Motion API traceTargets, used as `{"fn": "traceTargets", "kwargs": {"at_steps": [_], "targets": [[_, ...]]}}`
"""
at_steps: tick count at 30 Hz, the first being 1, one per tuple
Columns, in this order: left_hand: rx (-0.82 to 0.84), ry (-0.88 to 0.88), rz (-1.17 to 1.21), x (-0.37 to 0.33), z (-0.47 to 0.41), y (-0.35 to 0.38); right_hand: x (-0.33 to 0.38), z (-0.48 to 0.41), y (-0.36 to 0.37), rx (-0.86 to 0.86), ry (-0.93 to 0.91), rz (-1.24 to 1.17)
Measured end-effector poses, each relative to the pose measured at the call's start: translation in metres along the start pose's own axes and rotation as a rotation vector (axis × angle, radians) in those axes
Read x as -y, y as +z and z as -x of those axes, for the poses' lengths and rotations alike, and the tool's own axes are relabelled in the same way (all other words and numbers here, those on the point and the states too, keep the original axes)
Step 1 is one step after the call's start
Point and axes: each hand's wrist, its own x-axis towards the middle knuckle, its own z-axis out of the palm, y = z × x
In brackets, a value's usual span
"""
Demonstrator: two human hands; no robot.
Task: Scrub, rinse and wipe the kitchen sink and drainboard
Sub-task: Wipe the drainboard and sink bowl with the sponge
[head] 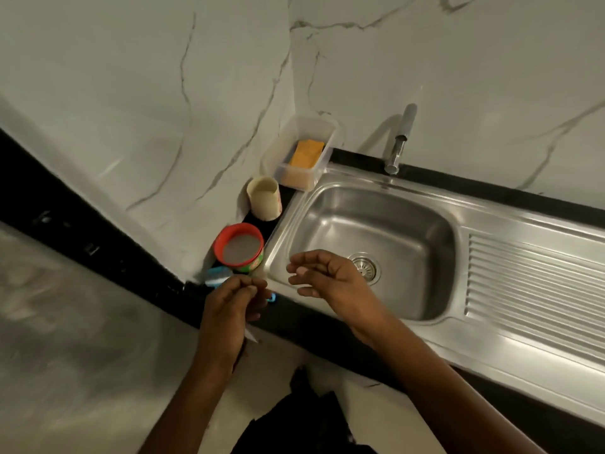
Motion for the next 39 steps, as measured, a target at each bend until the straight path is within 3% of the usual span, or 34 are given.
{"fn": "traceTargets", "kwargs": {"at_steps": [6,13,16,21,26,30,39], "targets": [[-0.061,-0.041,-0.075,0.034,0.016,-0.041,-0.045,0.004,0.044,0.053,-0.030,0.175],[-0.039,-0.054,-0.138,0.038,0.009,-0.075,-0.085,-0.044,0.076,0.042,-0.212,1.007],[-0.025,-0.044,-0.157,0.035,0.002,-0.091,-0.097,-0.070,0.089,0.097,-0.199,1.297],[-0.018,-0.044,-0.172,0.035,-0.010,-0.109,-0.104,-0.090,0.097,0.186,-0.255,1.544],[-0.015,-0.038,-0.164,0.037,-0.020,-0.118,-0.095,-0.083,0.090,0.206,-0.334,1.495],[-0.065,-0.005,-0.124,0.035,-0.029,-0.120,-0.073,-0.066,0.087,0.165,-0.316,1.181],[-0.013,0.075,-0.156,0.016,-0.056,-0.107,-0.064,-0.104,0.105,0.028,0.098,0.353]]}}
